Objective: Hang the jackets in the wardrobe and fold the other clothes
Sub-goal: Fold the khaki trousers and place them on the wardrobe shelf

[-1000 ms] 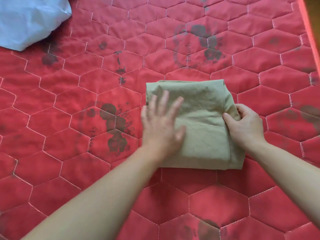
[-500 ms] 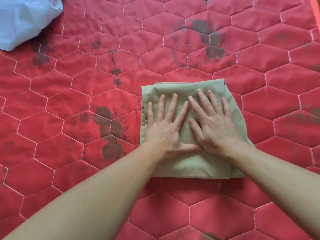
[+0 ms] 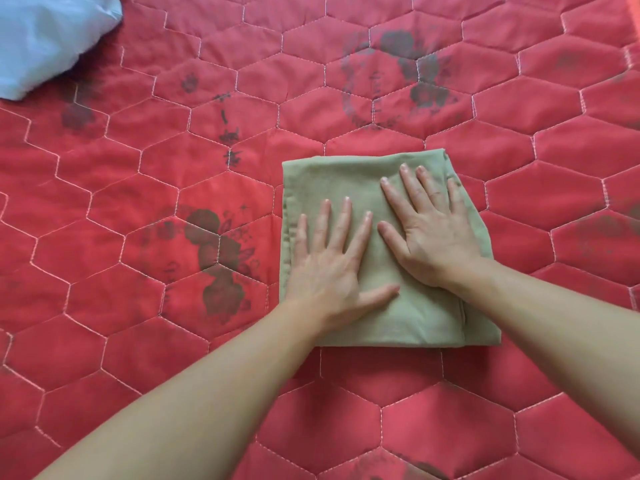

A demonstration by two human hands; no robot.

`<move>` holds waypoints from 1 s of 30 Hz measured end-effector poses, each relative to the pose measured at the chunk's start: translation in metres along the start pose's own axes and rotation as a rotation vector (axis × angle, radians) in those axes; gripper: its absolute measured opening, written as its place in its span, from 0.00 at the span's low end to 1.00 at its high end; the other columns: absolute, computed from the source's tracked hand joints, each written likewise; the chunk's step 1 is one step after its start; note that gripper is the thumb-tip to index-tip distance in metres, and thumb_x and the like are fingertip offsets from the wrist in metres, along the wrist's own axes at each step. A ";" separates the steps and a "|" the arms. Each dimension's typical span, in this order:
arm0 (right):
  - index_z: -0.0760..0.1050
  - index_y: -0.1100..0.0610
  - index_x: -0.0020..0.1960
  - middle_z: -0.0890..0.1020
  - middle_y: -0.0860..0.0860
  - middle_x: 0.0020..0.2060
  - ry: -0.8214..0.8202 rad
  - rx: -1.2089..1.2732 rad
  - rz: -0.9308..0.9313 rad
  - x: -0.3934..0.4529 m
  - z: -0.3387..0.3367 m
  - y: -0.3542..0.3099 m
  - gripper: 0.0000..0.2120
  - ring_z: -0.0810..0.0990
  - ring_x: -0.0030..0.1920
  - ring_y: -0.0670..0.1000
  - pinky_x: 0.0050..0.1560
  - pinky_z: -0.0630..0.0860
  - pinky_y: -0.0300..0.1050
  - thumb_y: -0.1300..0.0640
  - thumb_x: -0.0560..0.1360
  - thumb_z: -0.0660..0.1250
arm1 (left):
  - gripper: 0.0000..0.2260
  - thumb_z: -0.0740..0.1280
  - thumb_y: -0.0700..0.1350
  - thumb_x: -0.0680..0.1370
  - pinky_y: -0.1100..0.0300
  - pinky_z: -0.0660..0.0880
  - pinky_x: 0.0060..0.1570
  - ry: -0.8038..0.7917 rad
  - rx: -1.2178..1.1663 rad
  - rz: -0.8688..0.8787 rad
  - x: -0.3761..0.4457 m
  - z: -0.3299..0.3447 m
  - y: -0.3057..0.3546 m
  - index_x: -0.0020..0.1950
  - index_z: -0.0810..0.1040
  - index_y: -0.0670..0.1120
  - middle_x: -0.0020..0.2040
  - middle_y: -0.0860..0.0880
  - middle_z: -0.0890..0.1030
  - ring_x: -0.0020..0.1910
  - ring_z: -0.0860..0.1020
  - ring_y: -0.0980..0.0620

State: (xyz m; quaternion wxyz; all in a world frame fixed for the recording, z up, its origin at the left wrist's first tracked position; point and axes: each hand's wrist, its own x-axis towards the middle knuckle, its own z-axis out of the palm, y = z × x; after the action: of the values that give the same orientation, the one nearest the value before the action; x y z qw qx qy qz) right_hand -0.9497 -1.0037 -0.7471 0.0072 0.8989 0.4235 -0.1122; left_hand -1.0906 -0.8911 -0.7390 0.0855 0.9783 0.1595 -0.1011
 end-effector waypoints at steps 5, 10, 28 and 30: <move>0.48 0.46 0.79 0.47 0.50 0.80 -0.021 0.021 0.032 -0.040 0.005 0.019 0.34 0.44 0.79 0.53 0.76 0.43 0.59 0.36 0.75 0.40 | 0.39 0.46 0.73 0.75 0.43 0.41 0.75 0.043 -0.007 0.038 -0.037 0.018 -0.008 0.80 0.49 0.54 0.81 0.45 0.50 0.79 0.46 0.44; 0.57 0.54 0.78 0.56 0.56 0.78 0.015 -0.070 0.013 -0.098 0.008 0.032 0.33 0.54 0.77 0.58 0.73 0.50 0.64 0.39 0.77 0.46 | 0.42 0.47 0.75 0.73 0.40 0.43 0.74 0.006 0.020 0.057 -0.056 0.016 -0.009 0.80 0.51 0.52 0.80 0.44 0.51 0.79 0.47 0.42; 0.73 0.59 0.68 0.76 0.57 0.67 -0.004 0.021 -0.140 -0.118 0.009 -0.007 0.42 0.76 0.65 0.59 0.58 0.76 0.58 0.63 0.54 0.77 | 0.39 0.65 0.42 0.74 0.45 0.52 0.74 -0.204 0.182 0.016 -0.059 -0.010 0.015 0.79 0.48 0.48 0.80 0.45 0.50 0.79 0.50 0.41; 0.74 0.57 0.66 0.77 0.55 0.66 -0.015 0.073 -0.131 -0.116 -0.008 -0.009 0.34 0.76 0.66 0.58 0.59 0.76 0.53 0.64 0.60 0.73 | 0.31 0.65 0.42 0.73 0.48 0.63 0.68 -0.222 0.125 0.025 -0.056 -0.026 0.014 0.76 0.59 0.50 0.77 0.47 0.61 0.76 0.61 0.43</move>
State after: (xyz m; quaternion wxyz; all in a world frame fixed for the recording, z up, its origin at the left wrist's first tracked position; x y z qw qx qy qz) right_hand -1.0267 -1.0852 -0.7149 -0.0297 0.8681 0.4770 -0.1344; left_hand -1.1338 -0.9151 -0.6999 0.0427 0.9663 0.1305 -0.2176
